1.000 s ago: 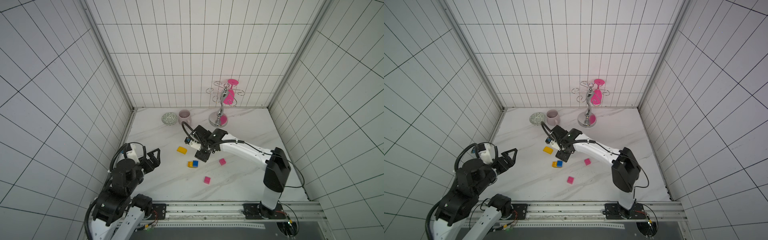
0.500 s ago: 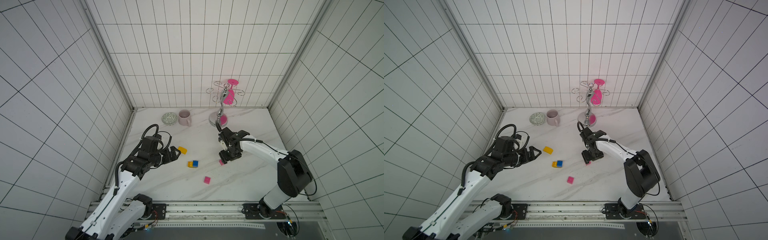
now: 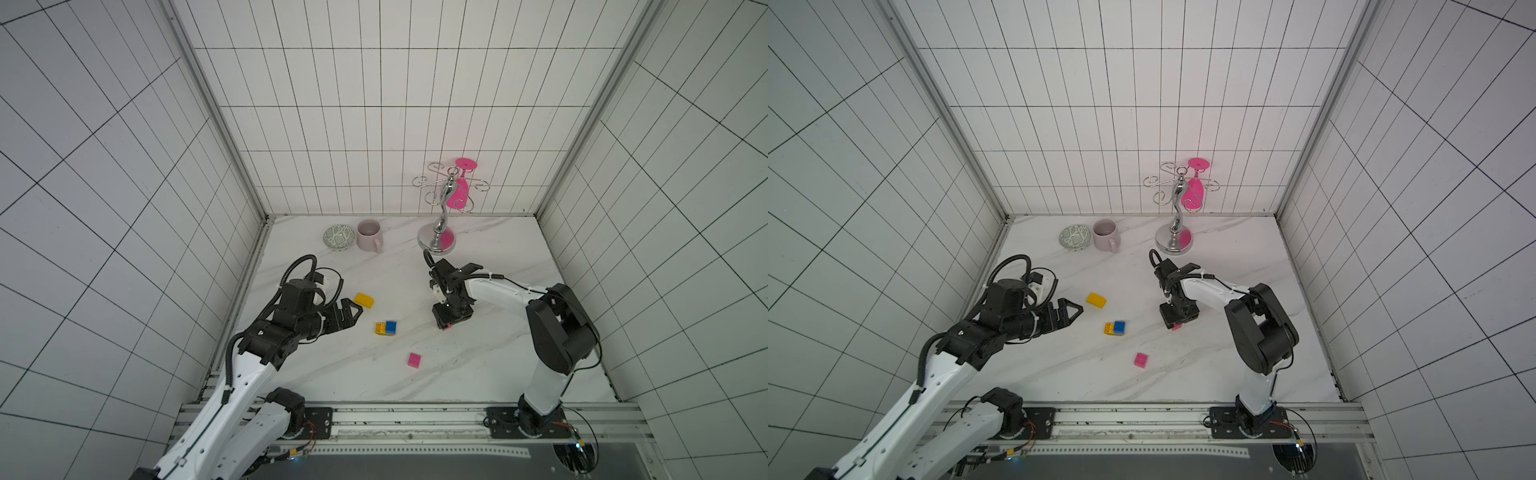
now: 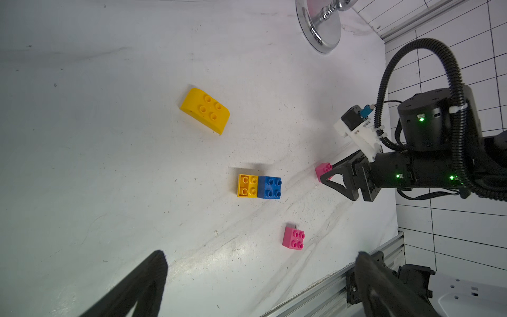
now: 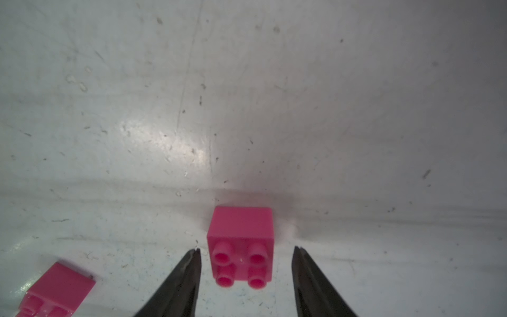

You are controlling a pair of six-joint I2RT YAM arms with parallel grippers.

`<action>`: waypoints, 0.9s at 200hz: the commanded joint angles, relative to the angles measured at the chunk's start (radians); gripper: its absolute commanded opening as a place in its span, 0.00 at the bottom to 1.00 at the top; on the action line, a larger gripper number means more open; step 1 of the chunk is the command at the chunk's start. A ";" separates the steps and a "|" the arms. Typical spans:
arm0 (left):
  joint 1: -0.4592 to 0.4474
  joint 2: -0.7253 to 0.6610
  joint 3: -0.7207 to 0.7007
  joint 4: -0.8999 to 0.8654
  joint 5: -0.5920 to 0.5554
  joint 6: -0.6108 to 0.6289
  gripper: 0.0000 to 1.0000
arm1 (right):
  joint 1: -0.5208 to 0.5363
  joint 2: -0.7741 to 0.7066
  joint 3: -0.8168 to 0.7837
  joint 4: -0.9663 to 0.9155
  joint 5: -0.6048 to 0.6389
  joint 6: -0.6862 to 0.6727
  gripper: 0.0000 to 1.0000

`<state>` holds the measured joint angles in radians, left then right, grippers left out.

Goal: Assemble the letter s with lego
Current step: Pick up the lego brick from the center of the board, then move the lego brick at the center of the board.

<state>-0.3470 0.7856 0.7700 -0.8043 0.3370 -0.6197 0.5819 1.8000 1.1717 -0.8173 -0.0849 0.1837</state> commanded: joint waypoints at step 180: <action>-0.001 -0.186 0.045 -0.097 -0.042 -0.026 0.99 | 0.491 -0.030 0.186 -0.251 -0.112 -0.202 0.31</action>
<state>-0.3470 0.6144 0.7757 -0.8658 0.2962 -0.6395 1.0382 1.7550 1.3445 -1.0004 -0.1547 0.0219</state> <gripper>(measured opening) 0.986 0.339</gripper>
